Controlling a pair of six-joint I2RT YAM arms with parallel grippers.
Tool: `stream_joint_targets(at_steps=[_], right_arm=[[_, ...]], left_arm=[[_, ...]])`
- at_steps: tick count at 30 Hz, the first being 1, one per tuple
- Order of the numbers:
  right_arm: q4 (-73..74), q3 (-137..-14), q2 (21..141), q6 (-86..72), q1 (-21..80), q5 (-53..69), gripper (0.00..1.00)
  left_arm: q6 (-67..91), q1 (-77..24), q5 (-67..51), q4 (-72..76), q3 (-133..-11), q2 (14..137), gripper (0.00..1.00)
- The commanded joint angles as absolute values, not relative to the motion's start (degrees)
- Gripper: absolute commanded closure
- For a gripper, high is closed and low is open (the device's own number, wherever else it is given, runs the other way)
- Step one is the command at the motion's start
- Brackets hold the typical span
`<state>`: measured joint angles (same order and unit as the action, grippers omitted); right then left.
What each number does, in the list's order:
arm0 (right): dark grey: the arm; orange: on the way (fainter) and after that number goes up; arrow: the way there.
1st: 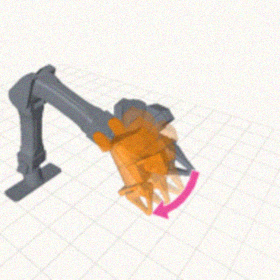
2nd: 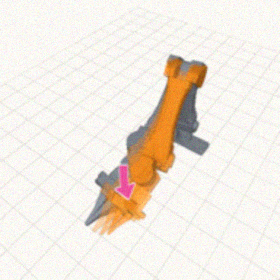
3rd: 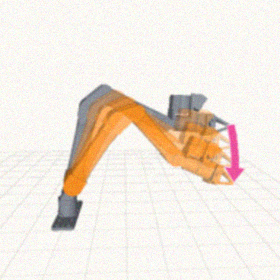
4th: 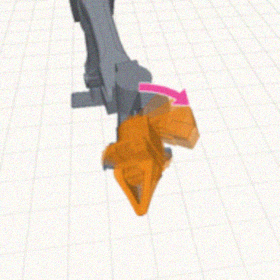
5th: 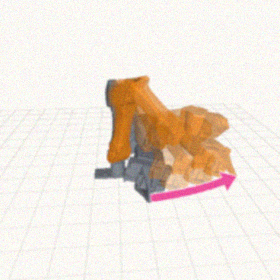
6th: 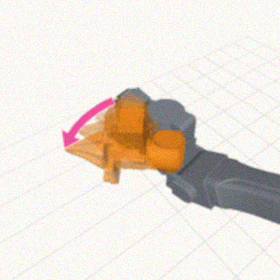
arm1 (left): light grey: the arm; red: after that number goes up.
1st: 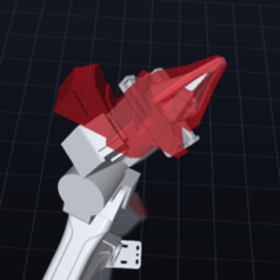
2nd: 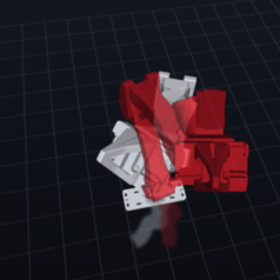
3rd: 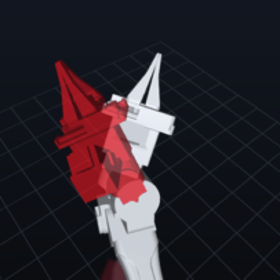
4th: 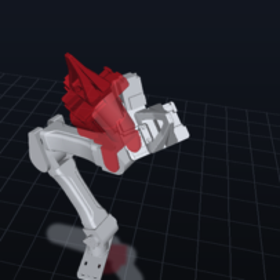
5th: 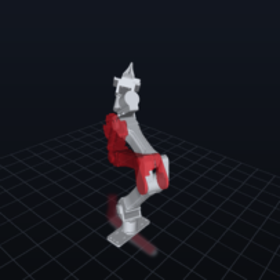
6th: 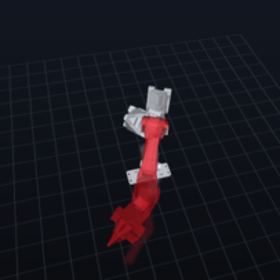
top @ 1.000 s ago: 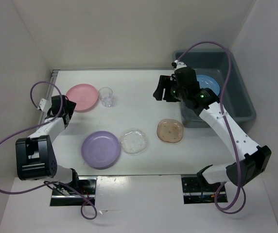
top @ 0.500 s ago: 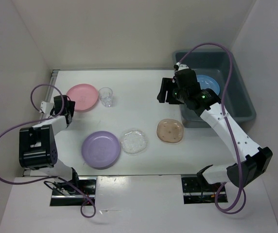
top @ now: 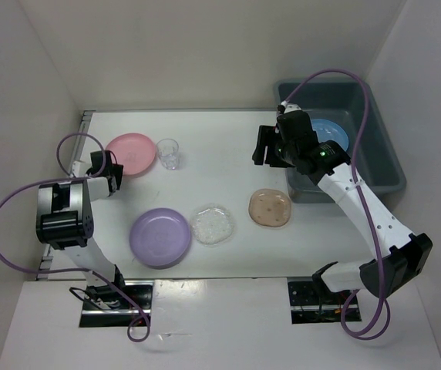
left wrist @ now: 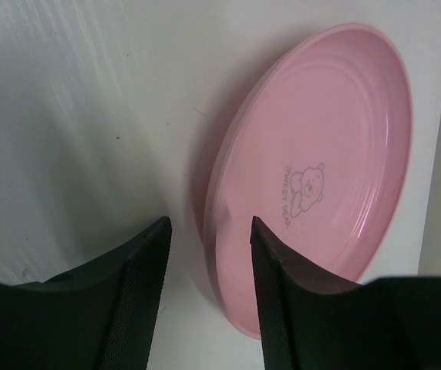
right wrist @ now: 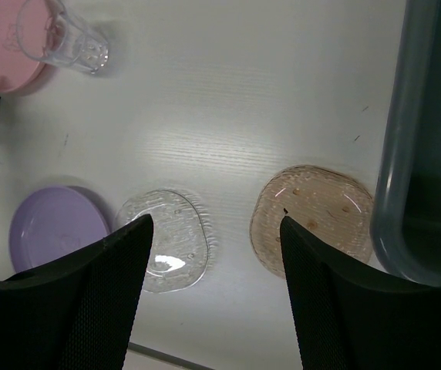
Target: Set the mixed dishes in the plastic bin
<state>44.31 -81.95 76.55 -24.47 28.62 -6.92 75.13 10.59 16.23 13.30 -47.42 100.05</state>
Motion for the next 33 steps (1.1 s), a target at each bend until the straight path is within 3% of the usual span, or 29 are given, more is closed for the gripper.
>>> stream_joint_targets(at_steps=[1, 4, 8, 10, 13, 14, 21, 25, 33], right_arm=[[45.09, -83.15, 74.53, -24.87, 28.48, -8.0, 0.28], [45.09, -83.14, 74.53, -25.4, 28.48, -8.0, 0.28], [45.09, -83.14, 74.53, -25.4, 28.48, -7.48, 0.28], [44.57, -82.62, 74.53, -25.93, 28.48, -6.94, 0.28], [43.86, -82.62, 75.05, -25.93, 28.48, -5.63, 0.28], [43.34, -82.1, 75.06, -25.93, 28.48, -5.63, 0.28], [42.1, -82.09, 76.11, -25.4, 28.48, -3.96, 0.28], [40.53, -83.14, 78.39, -24.08, 28.48, -2.56, 0.26], [36.47, -92.35, 83.58, -21.01, 28.48, -4.65, 0.28]], left_arm=[[74.97, 10.9, 15.12, 13.89, -48.87, 102.04, 0.46], [74.97, 10.9, 15.12, 13.89, -49.48, 102.04, 0.5], [74.97, 12.3, 15.89, 10.55, -51.42, 99.59, 0.69], [74.36, 12.3, 18.62, 8.8, -51.42, 95.39, 0.84], [70.94, 13.79, 23.2, 7.66, -53.25, 90.55, 0.91], [69.88, 14.32, 23.2, 6.52, -54.74, 90.01, 1.0], [65.39, 15.38, 18.04, 2.29, -63.71, 87.63, 1.0], [64.17, 15.38, 1.11, 3.87, -63.72, 85.17, 1.0], [56.78, 0.02, -8.0, -4.04, -66.63, 80.16, 1.0]])
